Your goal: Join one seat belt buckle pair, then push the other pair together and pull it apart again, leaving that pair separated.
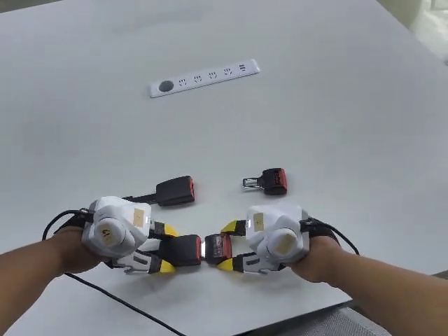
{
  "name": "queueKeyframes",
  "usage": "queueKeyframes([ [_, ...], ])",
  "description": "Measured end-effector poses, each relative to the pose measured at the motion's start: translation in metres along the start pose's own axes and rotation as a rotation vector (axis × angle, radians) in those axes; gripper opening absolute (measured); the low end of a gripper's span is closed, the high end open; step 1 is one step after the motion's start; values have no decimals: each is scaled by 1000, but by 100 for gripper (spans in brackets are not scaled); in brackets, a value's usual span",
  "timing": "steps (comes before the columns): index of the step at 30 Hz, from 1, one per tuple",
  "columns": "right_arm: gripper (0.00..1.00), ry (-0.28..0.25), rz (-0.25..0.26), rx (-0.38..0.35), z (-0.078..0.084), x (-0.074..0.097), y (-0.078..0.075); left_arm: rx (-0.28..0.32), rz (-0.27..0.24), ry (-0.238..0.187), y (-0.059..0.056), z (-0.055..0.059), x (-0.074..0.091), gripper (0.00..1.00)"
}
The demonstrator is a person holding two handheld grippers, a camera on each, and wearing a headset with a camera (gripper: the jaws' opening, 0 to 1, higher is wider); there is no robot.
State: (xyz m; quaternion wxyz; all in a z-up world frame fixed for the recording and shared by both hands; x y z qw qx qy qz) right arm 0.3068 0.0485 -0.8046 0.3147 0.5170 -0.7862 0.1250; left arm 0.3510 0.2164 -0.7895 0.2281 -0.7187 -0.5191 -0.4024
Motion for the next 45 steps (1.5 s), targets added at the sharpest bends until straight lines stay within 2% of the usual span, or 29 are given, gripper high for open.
queueKeyframes([
  [3,32,-1,-3,1,0,0,0,3,-2,-9,0,1,0,32],
  [6,32,-7,-5,-10,1,0,-1,33,-4,-31,0,3,0,32],
  [10,32,-9,-10,-13,1,0,-1,21,1,-31,0,2,0,32],
  [16,32,-16,-13,-26,1,0,-2,37,-5,-46,-1,3,0,33],
  [17,32,-15,-14,-27,1,0,-2,57,-3,-52,0,4,0,33],
  [20,32,-9,-16,-31,0,0,-2,47,-2,-42,-1,3,0,33],
  [25,33,3,-14,-34,-1,-1,-2,43,-12,-14,-1,0,-1,33],
  [28,34,10,-19,-58,-2,-1,-2,27,3,18,0,-3,-2,34],
  [30,35,28,-14,-22,-4,-1,0,-5,7,55,0,-5,-3,34],
  [33,35,63,6,-10,-6,0,-1,19,10,82,0,-8,-3,34],
  [35,35,99,34,-35,-9,2,-1,35,-2,123,1,-9,-2,36],
  [36,36,93,44,-34,-11,4,-2,43,-19,143,1,-9,0,39],
  [37,38,84,59,-49,-13,6,-3,36,-28,135,2,-11,1,45],
  [38,43,55,66,-106,-15,9,-5,35,-48,119,3,-14,4,49],
  [39,48,26,71,-127,-18,14,-8,53,-78,87,6,-18,7,50],
  [41,59,2,83,-140,-20,21,-12,86,-134,52,12,-26,15,52],
  [43,67,-25,113,-140,-22,30,-17,94,-184,12,19,-33,23,58],
  [45,80,-53,128,-143,-24,40,-22,92,-223,-14,25,-40,30,60],
])
Point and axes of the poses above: the centre of the closed fingertips' face, and the gripper's own axes: x roughly backward along the fingers, y roughly to its left, z roughly out of its underside, the point moved 8 cm from there along x, roughly backward along the fingers, and after that the axes turned 13 degrees about -x, right-handed, at the moved point
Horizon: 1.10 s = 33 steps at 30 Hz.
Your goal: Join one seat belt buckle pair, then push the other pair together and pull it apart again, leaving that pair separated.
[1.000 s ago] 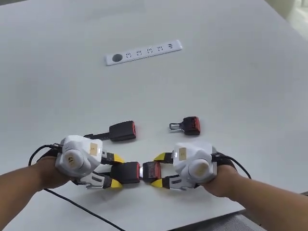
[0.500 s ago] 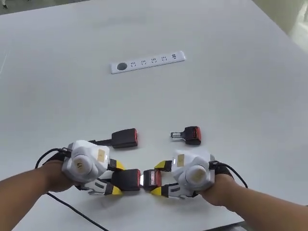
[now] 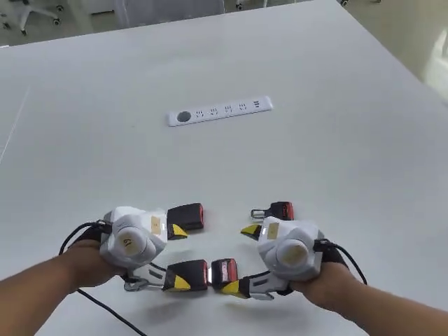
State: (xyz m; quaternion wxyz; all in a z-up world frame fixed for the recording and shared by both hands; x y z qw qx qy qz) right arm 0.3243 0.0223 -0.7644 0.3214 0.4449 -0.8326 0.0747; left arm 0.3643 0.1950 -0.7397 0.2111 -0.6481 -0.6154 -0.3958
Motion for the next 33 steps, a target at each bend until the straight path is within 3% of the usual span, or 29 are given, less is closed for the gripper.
queueKeyframes([
  [2,91,-17,33,20,-1,11,-8,-97,-84,18,11,-3,8,57],
  [3,92,-20,37,13,0,17,-12,-79,-92,24,14,-3,10,55],
  [4,92,-19,41,9,1,21,-15,-41,-79,-2,17,-5,11,56],
  [5,91,-19,56,8,1,25,-19,-43,-75,-6,19,-5,12,56],
  [9,90,-49,77,-6,-3,42,-33,-151,-88,68,40,-2,22,57],
  [10,90,-73,85,13,-5,47,-38,-127,-85,53,44,-3,24,57],
  [12,89,-69,100,25,-6,53,-47,-104,-102,35,56,-4,31,58],
  [19,87,-78,118,4,-13,66,-74,-126,-139,32,93,-7,48,59],
  [22,86,-72,117,-2,-12,66,-85,-95,-147,41,105,-3,50,61],
  [28,85,-26,81,-19,-2,59,-99,-107,-98,46,102,-3,36,64],
  [30,83,-9,66,-20,3,56,-102,-110,-49,70,97,2,28,64],
  [33,80,25,48,-35,11,50,-108,-102,-33,71,95,8,17,64],
])
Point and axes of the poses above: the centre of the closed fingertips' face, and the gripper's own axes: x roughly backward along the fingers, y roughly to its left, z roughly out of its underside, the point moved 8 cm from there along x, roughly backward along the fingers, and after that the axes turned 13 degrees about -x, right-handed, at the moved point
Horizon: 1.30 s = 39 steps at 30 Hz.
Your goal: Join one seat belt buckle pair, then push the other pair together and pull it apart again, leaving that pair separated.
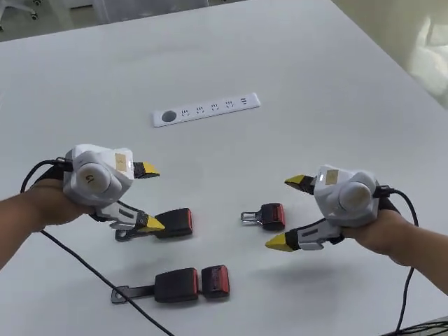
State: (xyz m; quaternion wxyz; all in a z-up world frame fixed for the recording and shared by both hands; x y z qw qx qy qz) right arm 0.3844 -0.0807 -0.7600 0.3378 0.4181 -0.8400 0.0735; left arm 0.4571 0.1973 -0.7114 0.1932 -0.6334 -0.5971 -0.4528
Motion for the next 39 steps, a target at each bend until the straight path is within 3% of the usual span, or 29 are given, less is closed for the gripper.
queueKeyframes([
  [6,74,54,-42,-9,11,-12,-9,41,49,-6,-9,10,-24,64],
  [13,69,89,-71,-20,17,-23,-17,77,110,9,-16,32,-50,61],
  [16,66,105,-84,-23,21,-27,-21,90,122,16,-19,36,-51,60],
  [19,62,109,-102,-24,21,-28,-21,85,134,51,-19,43,-55,57],
  [21,59,115,-118,-17,22,-30,-19,109,133,26,-18,43,-55,53],
  [27,51,94,-129,4,19,-33,-22,98,168,19,-15,40,-59,49],
  [32,37,99,-109,39,21,-32,-26,69,187,9,-16,37,-59,36],
  [39,35,65,-125,28,25,-30,-28,45,195,16,-15,36,-59,35],
])
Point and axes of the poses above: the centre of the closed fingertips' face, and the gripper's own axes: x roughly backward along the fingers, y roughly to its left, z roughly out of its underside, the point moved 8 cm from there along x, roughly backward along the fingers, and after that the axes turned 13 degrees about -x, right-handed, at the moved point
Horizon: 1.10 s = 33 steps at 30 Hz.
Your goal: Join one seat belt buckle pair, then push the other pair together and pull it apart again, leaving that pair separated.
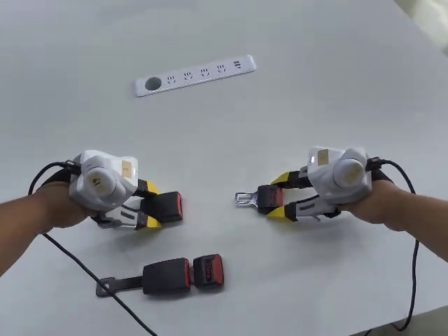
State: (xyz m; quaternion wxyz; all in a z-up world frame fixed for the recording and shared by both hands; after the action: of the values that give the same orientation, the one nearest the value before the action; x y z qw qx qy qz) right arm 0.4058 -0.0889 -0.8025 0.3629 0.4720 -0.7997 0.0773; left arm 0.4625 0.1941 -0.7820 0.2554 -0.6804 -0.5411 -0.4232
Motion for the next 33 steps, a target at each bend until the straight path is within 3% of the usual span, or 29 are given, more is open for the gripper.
queueKeyframes([
  [17,34,-86,-43,-15,-1,-6,2,-11,25,18,1,0,1,34],
  [26,34,-121,-50,-30,-12,-22,8,-11,32,37,2,-2,0,34],
  [33,34,-146,-52,-27,-25,-44,14,-18,39,44,3,-2,0,34],
])
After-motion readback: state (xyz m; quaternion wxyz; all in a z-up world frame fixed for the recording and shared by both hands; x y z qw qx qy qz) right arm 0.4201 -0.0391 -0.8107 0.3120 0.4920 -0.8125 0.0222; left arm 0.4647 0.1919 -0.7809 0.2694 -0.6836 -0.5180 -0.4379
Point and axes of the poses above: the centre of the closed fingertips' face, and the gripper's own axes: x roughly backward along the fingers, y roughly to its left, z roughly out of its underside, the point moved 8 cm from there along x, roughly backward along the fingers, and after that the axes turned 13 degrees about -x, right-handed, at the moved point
